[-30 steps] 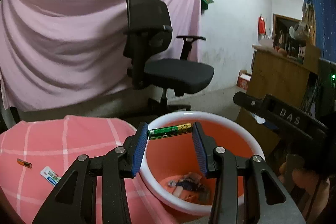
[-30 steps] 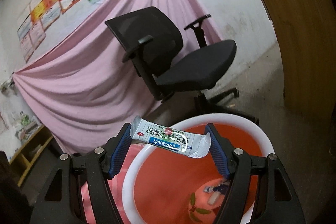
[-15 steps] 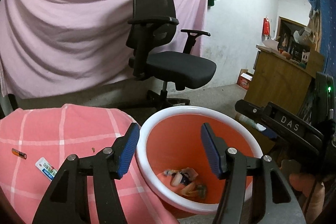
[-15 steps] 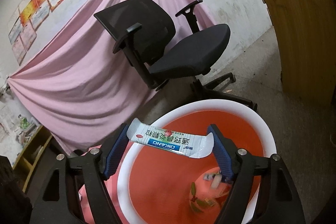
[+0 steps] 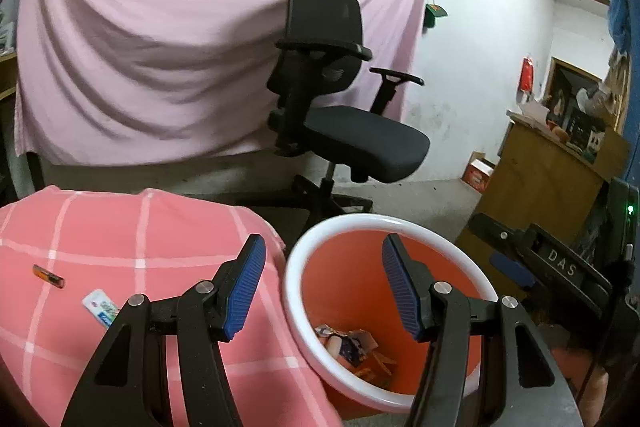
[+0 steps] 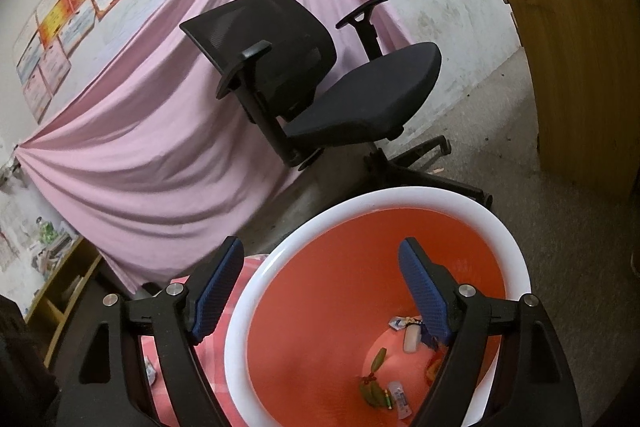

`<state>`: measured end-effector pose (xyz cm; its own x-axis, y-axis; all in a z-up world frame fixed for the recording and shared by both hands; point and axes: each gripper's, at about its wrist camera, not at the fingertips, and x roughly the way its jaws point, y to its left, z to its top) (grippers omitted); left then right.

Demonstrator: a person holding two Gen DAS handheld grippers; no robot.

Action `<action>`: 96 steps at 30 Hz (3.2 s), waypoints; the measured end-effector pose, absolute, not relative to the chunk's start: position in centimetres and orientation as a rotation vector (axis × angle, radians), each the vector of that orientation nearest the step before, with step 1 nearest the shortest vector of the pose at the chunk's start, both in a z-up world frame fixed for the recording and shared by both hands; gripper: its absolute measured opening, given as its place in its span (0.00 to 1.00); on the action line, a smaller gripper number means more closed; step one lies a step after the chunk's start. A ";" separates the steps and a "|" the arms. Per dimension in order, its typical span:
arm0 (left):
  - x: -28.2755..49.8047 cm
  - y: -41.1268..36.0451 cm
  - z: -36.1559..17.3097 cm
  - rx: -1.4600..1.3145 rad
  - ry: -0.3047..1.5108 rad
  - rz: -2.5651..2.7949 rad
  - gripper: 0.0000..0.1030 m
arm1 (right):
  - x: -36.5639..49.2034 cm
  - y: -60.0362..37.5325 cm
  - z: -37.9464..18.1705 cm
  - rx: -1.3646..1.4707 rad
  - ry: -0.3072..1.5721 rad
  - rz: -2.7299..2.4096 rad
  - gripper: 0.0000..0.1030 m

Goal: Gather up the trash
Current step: 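Hold both open grippers above the bucket, then move both grippers back over the orange battery and white sachet, then grasp the orange battery with the left gripper while the right gripper grasps the white sachet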

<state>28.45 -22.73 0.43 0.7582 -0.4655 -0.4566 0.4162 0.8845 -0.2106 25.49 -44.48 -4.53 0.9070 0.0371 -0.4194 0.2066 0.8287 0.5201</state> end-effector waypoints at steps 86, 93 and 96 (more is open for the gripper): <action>34.3 -2.6 -6.7 -0.009 0.864 -0.212 0.56 | 33.8 -17.6 -7.4 -0.101 0.862 0.441 0.18; 36.0 -5.0 -7.0 0.075 0.878 -0.247 0.56 | 34.6 -19.1 -7.5 -0.008 0.876 0.417 0.18; 36.4 -5.9 -7.8 0.132 0.905 -0.233 0.50 | 34.7 -19.2 -7.6 0.004 0.882 0.420 0.18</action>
<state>36.43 -5.88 -7.80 0.5950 -0.1448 -0.7906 0.2554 0.9667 0.0152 34.71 -19.23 -7.56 0.5595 0.3581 -0.7474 -0.3550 0.9185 0.1743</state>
